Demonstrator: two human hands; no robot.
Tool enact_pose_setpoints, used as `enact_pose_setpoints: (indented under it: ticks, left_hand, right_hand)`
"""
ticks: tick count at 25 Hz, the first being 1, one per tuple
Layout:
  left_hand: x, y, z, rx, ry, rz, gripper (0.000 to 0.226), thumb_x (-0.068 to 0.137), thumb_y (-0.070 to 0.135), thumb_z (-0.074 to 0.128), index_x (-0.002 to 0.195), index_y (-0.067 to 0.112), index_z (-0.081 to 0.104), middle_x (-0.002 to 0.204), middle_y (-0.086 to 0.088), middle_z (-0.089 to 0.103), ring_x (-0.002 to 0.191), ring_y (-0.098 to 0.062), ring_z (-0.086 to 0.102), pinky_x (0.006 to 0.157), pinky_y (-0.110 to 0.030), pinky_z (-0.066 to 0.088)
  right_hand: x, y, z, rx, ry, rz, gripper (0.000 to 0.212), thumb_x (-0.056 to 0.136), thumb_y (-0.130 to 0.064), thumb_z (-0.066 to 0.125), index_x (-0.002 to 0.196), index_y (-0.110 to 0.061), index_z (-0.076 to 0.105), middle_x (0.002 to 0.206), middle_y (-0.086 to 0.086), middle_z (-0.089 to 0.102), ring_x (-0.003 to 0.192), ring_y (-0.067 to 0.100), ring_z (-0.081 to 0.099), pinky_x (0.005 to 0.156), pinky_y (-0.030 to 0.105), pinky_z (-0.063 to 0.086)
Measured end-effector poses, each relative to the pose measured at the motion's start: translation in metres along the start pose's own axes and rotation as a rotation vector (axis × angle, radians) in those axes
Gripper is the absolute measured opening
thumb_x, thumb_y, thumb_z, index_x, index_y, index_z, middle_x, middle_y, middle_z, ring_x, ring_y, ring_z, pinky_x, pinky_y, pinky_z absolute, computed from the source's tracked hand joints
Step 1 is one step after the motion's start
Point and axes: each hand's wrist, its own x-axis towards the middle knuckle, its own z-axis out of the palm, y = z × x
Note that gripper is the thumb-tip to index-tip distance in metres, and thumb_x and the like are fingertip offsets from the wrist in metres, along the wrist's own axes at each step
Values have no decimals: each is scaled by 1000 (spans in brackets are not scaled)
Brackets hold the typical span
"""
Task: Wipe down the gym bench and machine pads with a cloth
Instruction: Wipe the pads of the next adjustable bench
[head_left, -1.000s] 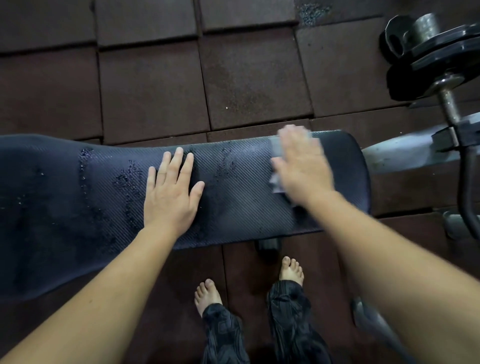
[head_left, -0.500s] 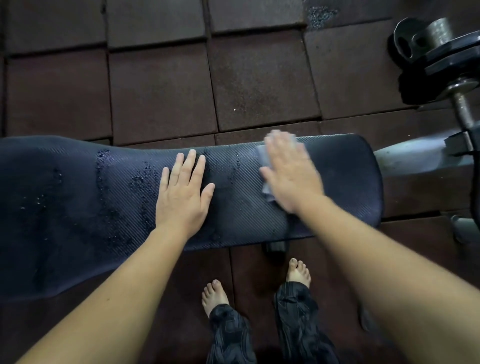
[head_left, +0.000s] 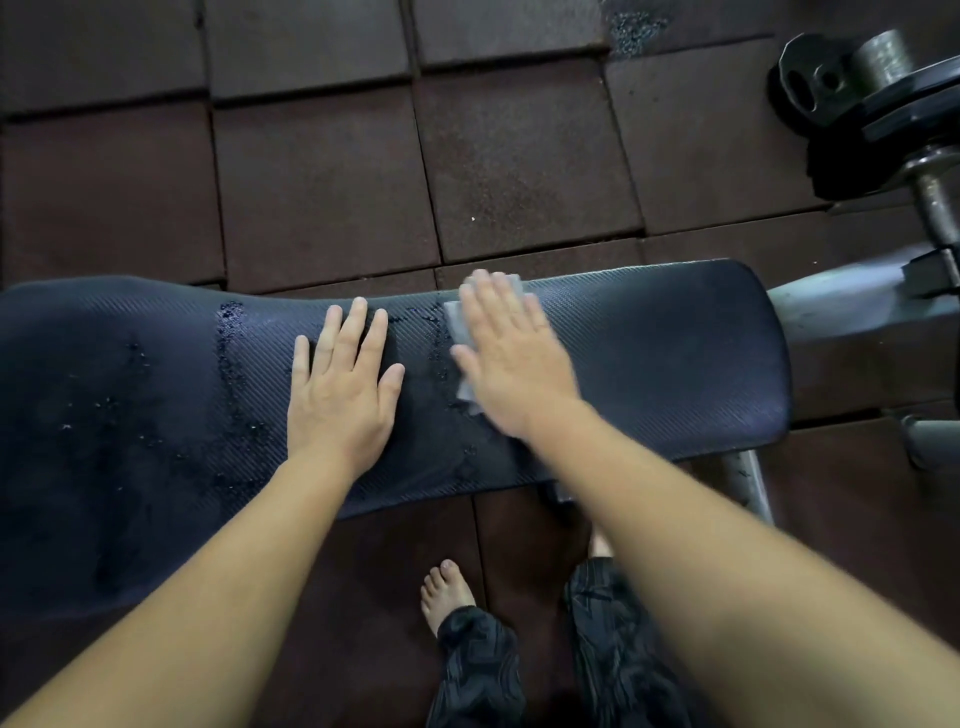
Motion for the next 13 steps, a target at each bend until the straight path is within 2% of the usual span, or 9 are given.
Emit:
enact_pose_setpoints:
  ticks: [2, 4, 6, 8, 10, 12, 13]
  left_hand:
    - [1, -8, 0, 6, -14, 27, 63, 108, 48, 30, 165, 26, 15, 174, 5, 5, 160, -19, -1, 129, -49, 0]
    - [1, -11, 2, 12, -7, 40, 63, 108, 49, 26, 165, 26, 13, 174, 5, 4, 160, -19, -1, 129, -49, 0]
    - [1, -10, 4, 2, -4, 52, 63, 108, 49, 20, 166, 25, 12, 174, 4, 3, 160, -20, -2, 129, -49, -2]
    - [1, -10, 6, -12, 0, 57, 66, 105, 51, 17, 166, 25, 13, 174, 4, 4, 160, -20, -2, 129, -49, -3]
    - [1, -11, 7, -25, 7, 61, 67, 104, 51, 18, 165, 24, 16, 174, 3, 6, 160, -20, 0, 129, -50, 0]
    - [-1, -12, 7, -30, 8, 65, 66, 105, 50, 20, 165, 23, 18, 174, 2, 8, 160, -21, 2, 129, -51, 2]
    - [-1, -12, 7, -28, 10, 63, 66, 105, 50, 20, 165, 23, 18, 174, 2, 8, 160, -21, 2, 129, -51, 2]
  right_hand:
    - [-18, 58, 4, -5, 52, 148, 75, 101, -52, 10, 165, -12, 6, 173, 9, 2, 160, 26, -1, 129, 50, 7]
    - [-31, 94, 0, 79, 55, 349, 76, 102, -53, 13, 165, -12, 9, 174, 8, 2, 160, 25, -2, 128, 50, 9]
    - [-17, 66, -4, 130, 84, 460, 73, 106, -51, 20, 165, -9, 8, 173, 11, 0, 160, 27, -4, 129, 49, 5]
    - [6, -5, -2, 103, 86, 339, 72, 107, -49, 21, 165, -10, 5, 173, 12, -4, 159, 29, -7, 129, 48, 2]
    - [10, -63, 1, 85, 38, 80, 70, 107, -49, 17, 165, -11, 1, 173, 10, -8, 159, 27, -11, 129, 48, 0]
    - [-1, -58, 6, 24, -1, -70, 68, 107, -47, 13, 165, -13, 1, 173, 7, -8, 159, 23, -11, 129, 47, 2]
    - [-11, -34, 10, -2, 23, -73, 68, 106, -47, 12, 165, -14, 2, 173, 6, -6, 159, 23, -9, 129, 47, 4]
